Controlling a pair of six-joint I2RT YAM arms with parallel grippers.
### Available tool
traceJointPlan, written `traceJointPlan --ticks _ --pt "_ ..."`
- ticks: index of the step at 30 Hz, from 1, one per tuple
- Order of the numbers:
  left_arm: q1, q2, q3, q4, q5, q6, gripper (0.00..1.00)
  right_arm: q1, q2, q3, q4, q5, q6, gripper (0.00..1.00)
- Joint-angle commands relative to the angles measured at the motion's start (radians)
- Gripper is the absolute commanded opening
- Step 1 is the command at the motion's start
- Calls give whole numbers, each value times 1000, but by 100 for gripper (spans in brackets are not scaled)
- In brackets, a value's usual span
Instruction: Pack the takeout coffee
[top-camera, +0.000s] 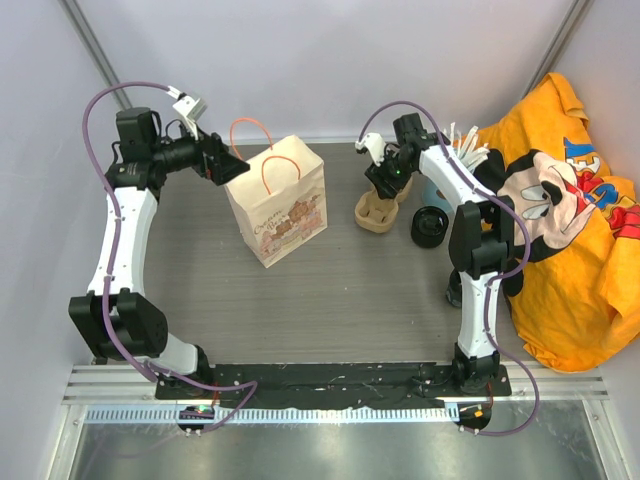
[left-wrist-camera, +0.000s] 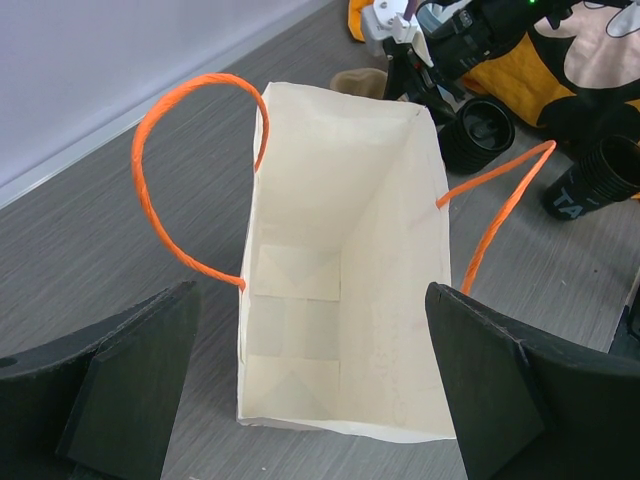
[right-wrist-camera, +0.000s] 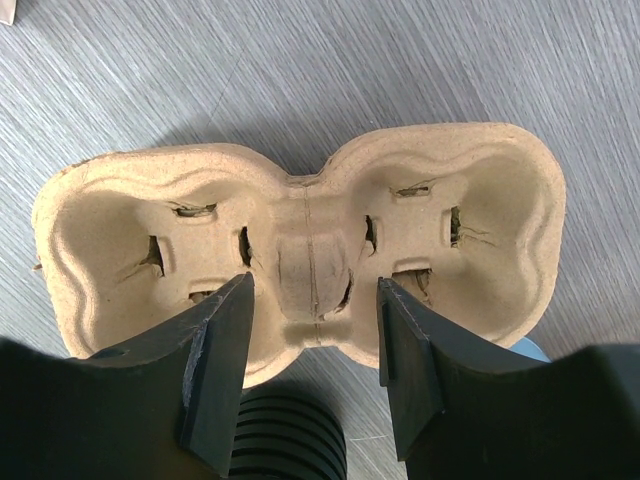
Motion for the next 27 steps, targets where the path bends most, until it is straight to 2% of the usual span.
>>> traceJointPlan --ticks 1,27 --pt "8 -33 0 47 33 -11 99 5 -12 -7 18 2 -5 56" --pt "6 -24 -7 64 49 -31 100 5 19 -18 29 5 4 54"
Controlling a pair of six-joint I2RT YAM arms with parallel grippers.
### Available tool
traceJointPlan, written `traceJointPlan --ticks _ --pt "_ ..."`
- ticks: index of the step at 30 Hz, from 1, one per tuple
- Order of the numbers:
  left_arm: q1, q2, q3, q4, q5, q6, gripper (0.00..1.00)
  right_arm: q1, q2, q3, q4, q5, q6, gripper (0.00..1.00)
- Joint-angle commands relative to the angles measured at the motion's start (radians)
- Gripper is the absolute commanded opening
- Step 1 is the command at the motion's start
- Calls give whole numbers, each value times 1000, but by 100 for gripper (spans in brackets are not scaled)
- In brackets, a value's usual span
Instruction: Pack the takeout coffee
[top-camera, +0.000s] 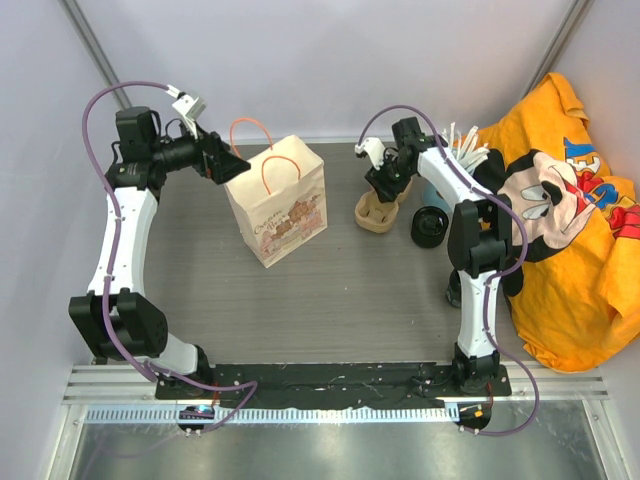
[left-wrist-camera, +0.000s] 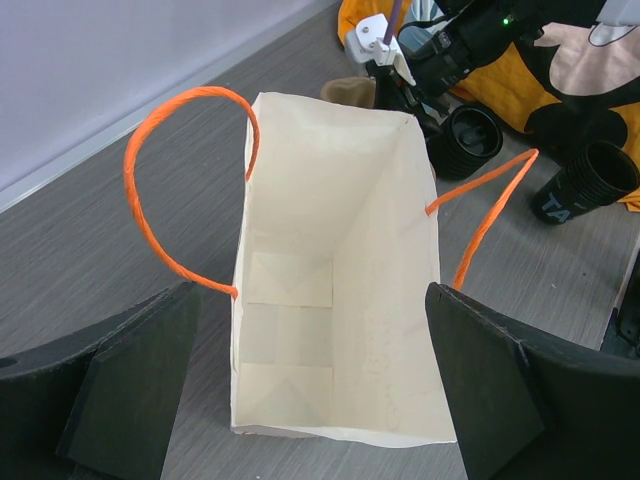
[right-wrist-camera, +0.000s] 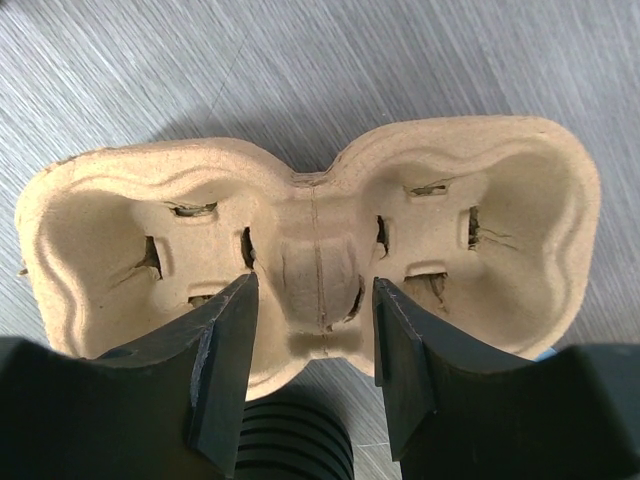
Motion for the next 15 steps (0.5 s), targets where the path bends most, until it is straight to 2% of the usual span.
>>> traceJointPlan --ticks 1,4,9,15 --pt "7 -24 -4 38 27 -6 100 5 3 -4 27 2 3 54" --pt "6 -24 -5 40 28 -6 100 5 1 -4 28 -2 7 51" --pt "7 -25 -7 40 30 -6 100 5 -3 -4 39 -2 11 38" --pt "7 -28 -10 40 30 -5 100 6 4 -15 39 1 10 34"
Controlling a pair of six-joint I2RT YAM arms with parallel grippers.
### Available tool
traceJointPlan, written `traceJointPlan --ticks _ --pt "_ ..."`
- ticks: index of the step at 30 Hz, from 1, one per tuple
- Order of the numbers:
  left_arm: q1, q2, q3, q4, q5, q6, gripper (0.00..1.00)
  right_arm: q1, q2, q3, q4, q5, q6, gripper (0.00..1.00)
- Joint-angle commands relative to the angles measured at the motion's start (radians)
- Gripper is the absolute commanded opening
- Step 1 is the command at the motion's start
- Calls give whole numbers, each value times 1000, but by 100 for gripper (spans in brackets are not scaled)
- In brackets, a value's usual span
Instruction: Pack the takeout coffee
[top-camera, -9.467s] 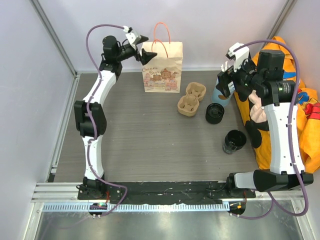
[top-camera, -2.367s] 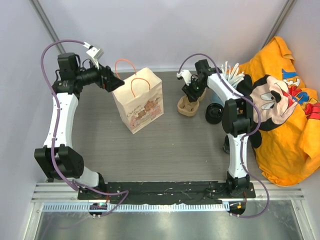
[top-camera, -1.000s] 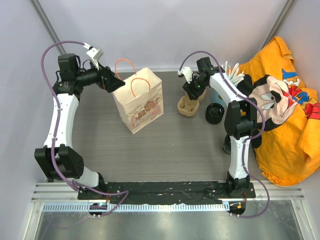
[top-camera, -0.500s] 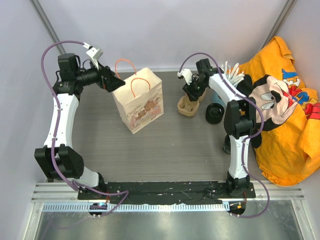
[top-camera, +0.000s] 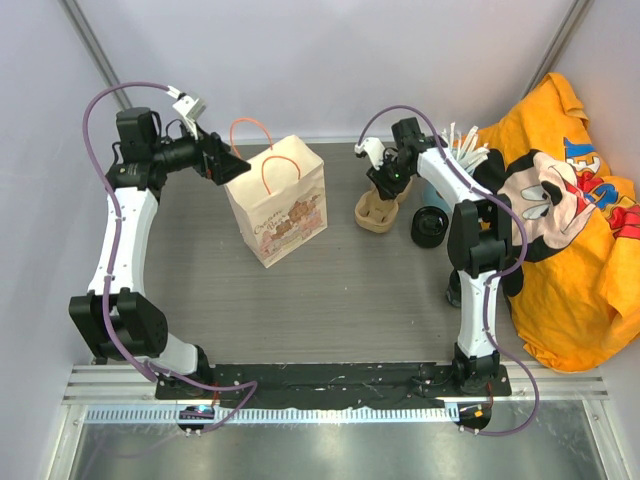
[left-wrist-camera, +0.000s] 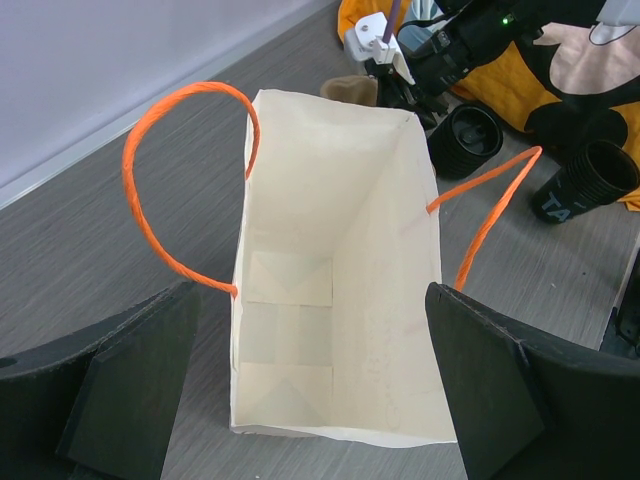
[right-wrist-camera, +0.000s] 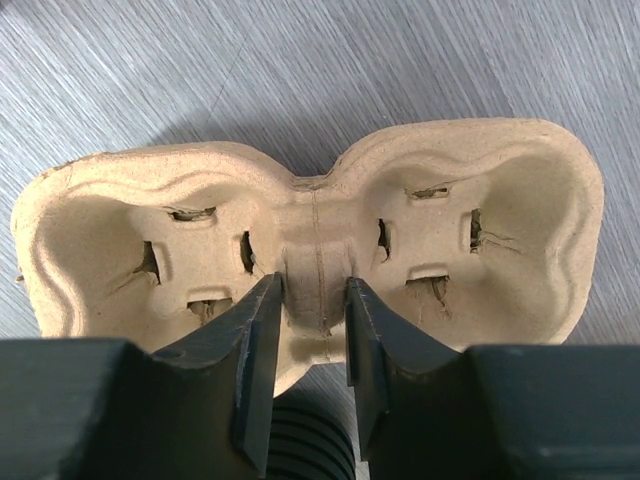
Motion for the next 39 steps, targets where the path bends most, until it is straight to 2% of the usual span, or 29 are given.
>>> traceJointPlan --ticks 1,2,4,5,7,10,18,26,36,39 --pt "6 -28 -4 36 30 -6 100 5 2 -8 28 0 3 31" --pt "6 -27 -2 37 30 -6 100 5 2 -5 29 1 3 24" --pt "6 -27 -1 39 30 -9 100 5 -1 1 28 4 5 21" --pt "7 -27 -1 39 31 -7 99 5 -10 4 28 6 6 13" --pt "9 -28 2 39 31 -10 100 5 -23 12 28 3 11 5" --pt "6 -30 1 40 34 -15 100 5 -47 21 28 0 15 1" --pt "7 -34 4 65 37 -46 100 5 -101 39 20 0 46 1" --pt "7 -33 22 88 34 -78 100 5 -161 180 -66 -34 127 1" --pt "9 -8 70 102 -4 -132 100 14 -178 469 -107 -13 370 1" --pt "7 1 84 109 -16 -150 100 39 -204 471 -63 3 419 1"
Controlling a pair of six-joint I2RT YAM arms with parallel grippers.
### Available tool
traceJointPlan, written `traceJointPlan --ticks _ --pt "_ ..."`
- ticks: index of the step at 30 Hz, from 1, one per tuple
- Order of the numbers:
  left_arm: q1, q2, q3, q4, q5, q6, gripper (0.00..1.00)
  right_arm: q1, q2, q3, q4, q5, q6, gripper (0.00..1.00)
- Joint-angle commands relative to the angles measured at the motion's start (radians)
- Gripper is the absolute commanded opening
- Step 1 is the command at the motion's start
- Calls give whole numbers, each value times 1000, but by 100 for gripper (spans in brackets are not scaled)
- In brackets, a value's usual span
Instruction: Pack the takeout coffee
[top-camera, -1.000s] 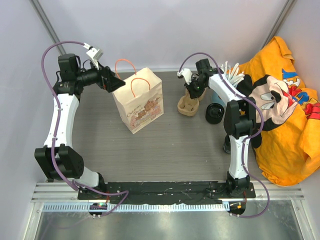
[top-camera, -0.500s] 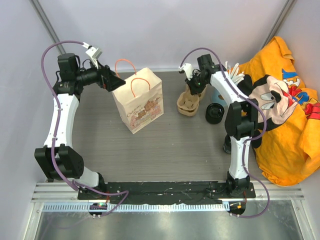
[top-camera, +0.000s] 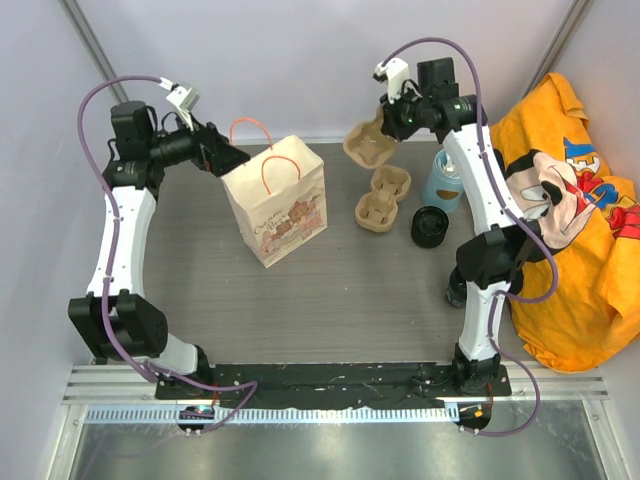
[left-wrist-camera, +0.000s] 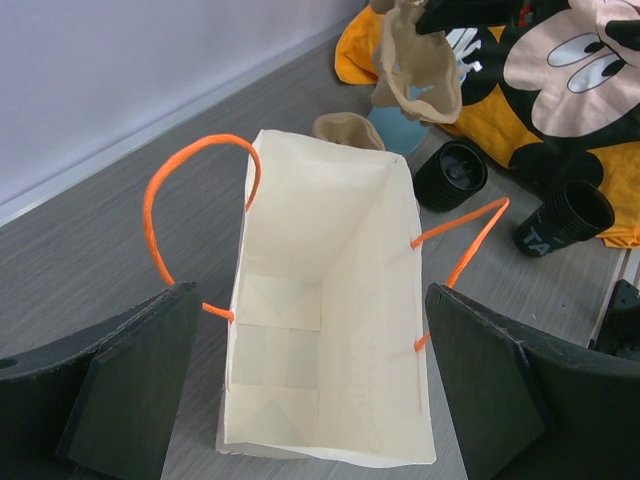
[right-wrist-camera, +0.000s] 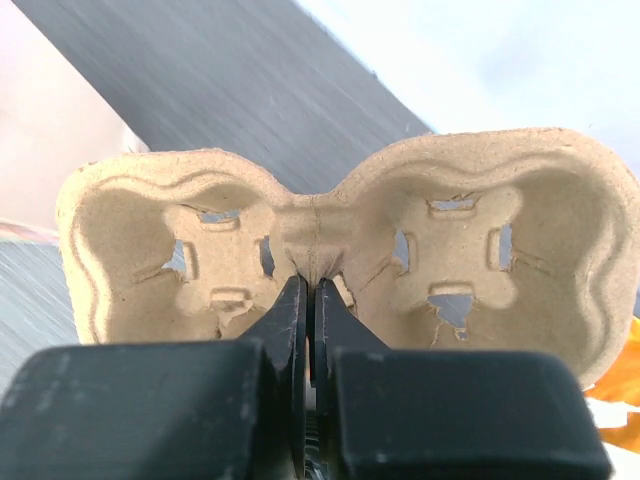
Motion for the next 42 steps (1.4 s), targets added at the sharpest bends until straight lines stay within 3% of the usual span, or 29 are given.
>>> traceJointPlan --ticks 1,7,16,22,25,31,35,39,42 --pt "8 4 59 57 -21 -42 100 39 -105 41 65 10 139 1" --pt "8 60 103 68 -99 -23 100 61 -168 10 234 -55 271 1" --pt "6 120 134 163 -95 136 100 70 -152 21 292 -202 424 1" --pt "8 191 154 292 4 8 98 73 -160 19 322 -284 478 1" --pt "5 220 148 387 70 -100 89 79 -157 26 338 -301 499 1" --pt "5 231 114 514 133 -209 57 91 -116 47 375 -345 559 1" --pt "2 220 97 539 166 -247 41 108 -93 64 395 -378 593 1" --pt "-6 206 91 505 176 -240 37 133 -74 76 408 -393 622 1" --pt "-9 197 83 460 192 -197 41 148 -62 87 411 -407 631 1"
